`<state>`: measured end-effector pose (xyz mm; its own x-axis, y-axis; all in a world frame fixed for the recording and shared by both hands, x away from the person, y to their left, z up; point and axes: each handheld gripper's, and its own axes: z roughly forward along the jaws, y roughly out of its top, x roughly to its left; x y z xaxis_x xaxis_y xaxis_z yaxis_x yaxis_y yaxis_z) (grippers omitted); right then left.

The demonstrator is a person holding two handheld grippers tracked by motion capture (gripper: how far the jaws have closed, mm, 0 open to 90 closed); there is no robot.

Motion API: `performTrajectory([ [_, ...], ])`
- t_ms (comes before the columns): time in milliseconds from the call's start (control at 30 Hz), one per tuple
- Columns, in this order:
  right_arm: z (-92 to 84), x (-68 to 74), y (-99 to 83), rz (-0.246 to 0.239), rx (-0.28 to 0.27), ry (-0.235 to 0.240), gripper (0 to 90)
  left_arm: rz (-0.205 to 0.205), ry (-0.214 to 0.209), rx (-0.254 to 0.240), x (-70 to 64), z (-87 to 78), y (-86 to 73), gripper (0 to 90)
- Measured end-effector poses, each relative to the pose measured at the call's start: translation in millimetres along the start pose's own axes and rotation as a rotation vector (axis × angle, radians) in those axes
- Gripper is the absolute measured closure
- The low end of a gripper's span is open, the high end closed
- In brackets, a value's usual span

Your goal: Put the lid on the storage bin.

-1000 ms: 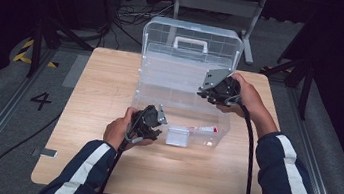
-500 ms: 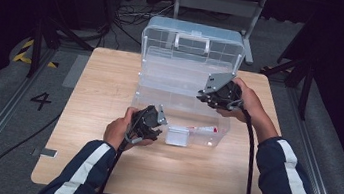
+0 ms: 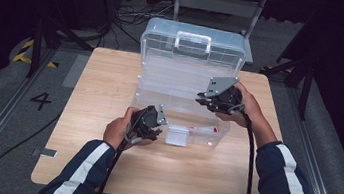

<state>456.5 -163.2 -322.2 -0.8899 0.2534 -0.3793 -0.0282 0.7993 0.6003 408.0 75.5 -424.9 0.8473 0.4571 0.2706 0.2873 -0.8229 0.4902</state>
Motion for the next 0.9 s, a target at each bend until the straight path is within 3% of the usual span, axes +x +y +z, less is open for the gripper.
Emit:
performTrajectory([
  [500,-0.6,6.0,-7.1,0.026,-0.04,-0.014,78.4,-0.017,-0.033,-0.038,3.6,-2.1,-2.4,50.6],
  [700,-1.3,6.4,-15.1,0.075,-0.113,-0.016,78.4,-0.027,-0.059,-0.114,3.6,-11.2,-6.4,54.2],
  [900,-2.3,8.0,-22.7,0.124,-0.174,-0.025,78.0,-0.031,-0.042,-0.153,5.0,-22.7,-10.4,53.9],
])
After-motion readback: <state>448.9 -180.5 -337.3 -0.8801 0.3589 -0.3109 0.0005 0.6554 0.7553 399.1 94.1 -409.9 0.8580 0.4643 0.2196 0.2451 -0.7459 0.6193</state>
